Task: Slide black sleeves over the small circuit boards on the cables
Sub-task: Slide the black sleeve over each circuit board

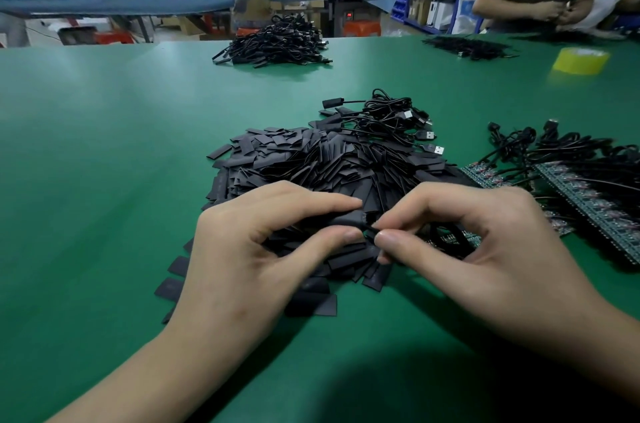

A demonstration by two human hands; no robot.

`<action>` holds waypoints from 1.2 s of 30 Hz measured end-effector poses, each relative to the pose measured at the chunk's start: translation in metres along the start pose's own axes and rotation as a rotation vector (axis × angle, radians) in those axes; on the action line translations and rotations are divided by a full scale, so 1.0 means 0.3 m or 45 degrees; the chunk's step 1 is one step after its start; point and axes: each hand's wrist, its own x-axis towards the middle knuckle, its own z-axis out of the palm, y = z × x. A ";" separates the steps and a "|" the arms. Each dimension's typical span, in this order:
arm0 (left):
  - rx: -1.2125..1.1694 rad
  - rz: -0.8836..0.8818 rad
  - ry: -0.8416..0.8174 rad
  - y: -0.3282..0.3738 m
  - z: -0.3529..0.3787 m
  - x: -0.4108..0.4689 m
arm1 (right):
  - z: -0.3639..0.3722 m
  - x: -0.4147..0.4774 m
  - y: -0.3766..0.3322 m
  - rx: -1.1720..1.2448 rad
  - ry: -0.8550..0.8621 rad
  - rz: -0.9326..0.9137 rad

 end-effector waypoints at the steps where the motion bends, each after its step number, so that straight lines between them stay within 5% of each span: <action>1: 0.003 -0.004 0.003 0.000 0.001 0.000 | 0.000 0.000 -0.001 -0.015 0.008 -0.003; 9: -0.007 -0.033 -0.004 0.004 0.012 -0.001 | 0.000 -0.005 -0.001 -0.183 0.080 -0.073; 16: -0.108 -0.297 0.152 0.008 0.017 -0.005 | 0.001 -0.012 0.005 -0.418 0.193 -0.164; 36: 0.177 -0.124 0.045 0.045 0.013 0.006 | 0.004 -0.014 -0.006 -0.303 0.087 -0.144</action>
